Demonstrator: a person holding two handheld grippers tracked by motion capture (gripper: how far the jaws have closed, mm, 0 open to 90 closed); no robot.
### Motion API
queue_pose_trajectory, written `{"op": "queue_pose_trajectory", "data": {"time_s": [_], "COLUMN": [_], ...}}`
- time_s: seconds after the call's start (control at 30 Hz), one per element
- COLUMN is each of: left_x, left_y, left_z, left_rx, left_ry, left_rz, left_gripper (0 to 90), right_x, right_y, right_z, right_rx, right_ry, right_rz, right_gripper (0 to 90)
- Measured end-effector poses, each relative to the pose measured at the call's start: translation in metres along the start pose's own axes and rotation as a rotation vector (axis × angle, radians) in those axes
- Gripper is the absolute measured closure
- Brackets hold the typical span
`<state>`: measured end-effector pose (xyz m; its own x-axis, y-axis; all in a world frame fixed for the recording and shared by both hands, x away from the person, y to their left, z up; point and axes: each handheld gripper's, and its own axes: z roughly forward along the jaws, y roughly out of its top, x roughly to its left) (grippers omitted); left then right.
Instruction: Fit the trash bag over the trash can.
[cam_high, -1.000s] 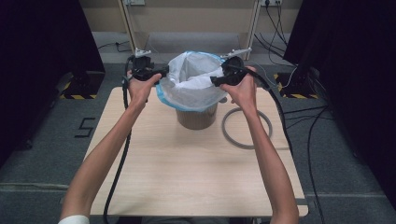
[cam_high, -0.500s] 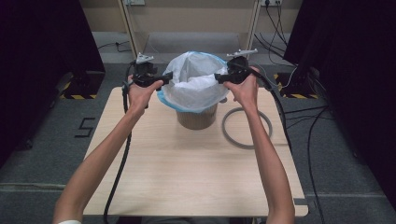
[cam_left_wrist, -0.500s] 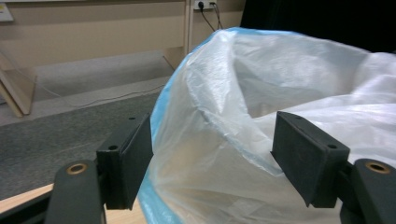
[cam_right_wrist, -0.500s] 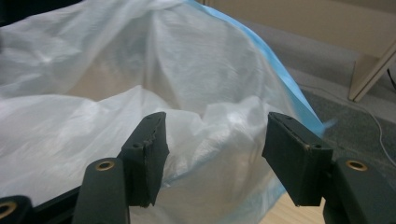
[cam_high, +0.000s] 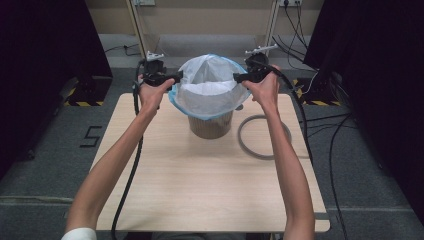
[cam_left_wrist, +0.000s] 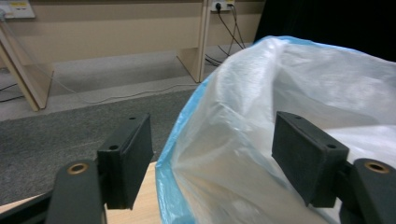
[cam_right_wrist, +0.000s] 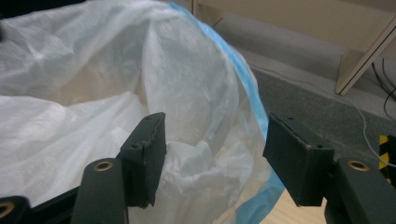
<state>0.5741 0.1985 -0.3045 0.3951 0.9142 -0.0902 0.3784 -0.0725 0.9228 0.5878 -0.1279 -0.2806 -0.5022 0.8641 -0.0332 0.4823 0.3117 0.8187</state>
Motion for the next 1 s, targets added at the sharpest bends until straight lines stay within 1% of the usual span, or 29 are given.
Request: {"op": "queue_pose_trajectory", "data": {"time_s": [0.07, 0.1, 0.17, 0.23, 0.27, 0.33, 0.4, 0.43, 0.47, 0.5, 0.57, 0.6, 0.63, 0.67, 0.73, 0.8, 0.83, 0.87, 0.9, 0.93, 0.97, 1.0], "left_x": [-0.004, -0.006, -0.011, -0.014, -0.015, -0.013, -0.007, -0.004, 0.0, 0.002, 0.008, 0.011, 0.012, 0.011, 0.009, 0.005, 0.004, 0.002, 0.0, -0.004, -0.007, -0.01], "left_y": [-0.002, -0.003, -0.006, -0.007, -0.008, -0.008, -0.006, -0.005, -0.004, -0.003, -0.001, 0.0, 0.001, 0.001, 0.001, 0.002, 0.003, 0.004, 0.004, 0.003, 0.002, 0.001], "left_z": [-0.008, -0.011, -0.016, -0.017, -0.015, -0.01, -0.005, -0.002, 0.002, 0.005, 0.012, 0.014, 0.015, 0.016, 0.013, 0.005, 0.001, -0.005, -0.009, -0.015, -0.018, -0.021], "left_rx": [0.006, 0.006, 0.008, 0.013, 0.017, 0.027, 0.031, 0.017, 0.001, -0.002, 0.004, 0.005, 0.003, 0.003, 0.008, 0.007, 0.0, -0.015, -0.019, -0.019, -0.007, -0.003], "left_ry": [-0.031, -0.04, -0.064, -0.065, -0.061, -0.042, -0.018, -0.002, 0.021, 0.019, 0.01, 0.005, 0.009, 0.014, 0.002, 0.0, -0.008, -0.015, -0.011, -0.012, -0.019, -0.028], "left_rz": [0.013, 0.016, 0.04, 0.056, 0.063, 0.069, 0.058, 0.056, 0.072, 0.067, 0.03, 0.009, -0.003, 0.001, 0.011, 0.029, 0.031, 0.041, 0.05, 0.071, 0.089, 0.096], "left_gripper": [27.7, 27.2, 26.7, 26.7, 26.8, 27.2, 27.3, 27.0, 27.6, 26.1, 27.1, 26.3, 27.1, 27.9, 27.8, 27.2, 27.0, 26.9, 26.7, 26.7, 26.6, 26.6], "right_x": [0.001, 0.003, 0.009, 0.016, 0.021, 0.026, 0.028, 0.027, 0.025, 0.021, 0.014, 0.011, 0.008, 0.005, 0.005, 0.01, 0.013, 0.016, 0.021, 0.023, 0.027, 0.031], "right_y": [-0.004, -0.007, -0.01, -0.011, -0.012, -0.012, -0.01, -0.009, -0.007, -0.004, 0.001, 0.003, 0.004, 0.004, 0.002, -0.004, -0.007, -0.009, -0.011, -0.011, -0.013, -0.013], "right_z": [0.002, 0.002, 0.0, -0.004, -0.006, -0.009, -0.012, -0.013, -0.014, -0.015, -0.013, -0.012, -0.009, -0.006, -0.001, 0.001, 0.001, 0.001, -0.001, -0.003, -0.005, -0.006], "right_rx": [-0.007, -0.014, -0.029, -0.015, -0.016, -0.005, -0.003, -0.007, -0.026, -0.045, -0.059, -0.057, -0.043, -0.027, 0.001, 0.006, 0.011, 0.004, -0.01, -0.01, -0.01, -0.01], "right_ry": [0.007, 0.013, 0.016, 0.018, 0.02, 0.03, 0.033, 0.031, 0.025, 0.014, 0.013, 0.012, 0.007, -0.005, -0.028, -0.005, -0.003, 0.001, 0.009, 0.014, 0.019, 0.022], "right_rz": [-0.002, -0.006, -0.019, -0.033, -0.04, -0.05, -0.047, -0.042, -0.037, -0.028, 0.003, 0.007, 0.01, 0.005, -0.01, -0.025, -0.035, -0.036, -0.041, -0.039, -0.038, -0.041], "right_gripper": [40.4, 40.3, 39.9, 38.1, 37.9, 37.1, 37.1, 37.1, 37.1, 37.1, 36.9, 36.9, 36.9, 36.9, 36.9, 37.0, 37.0, 37.5, 37.8, 37.6, 37.6, 37.5]}}
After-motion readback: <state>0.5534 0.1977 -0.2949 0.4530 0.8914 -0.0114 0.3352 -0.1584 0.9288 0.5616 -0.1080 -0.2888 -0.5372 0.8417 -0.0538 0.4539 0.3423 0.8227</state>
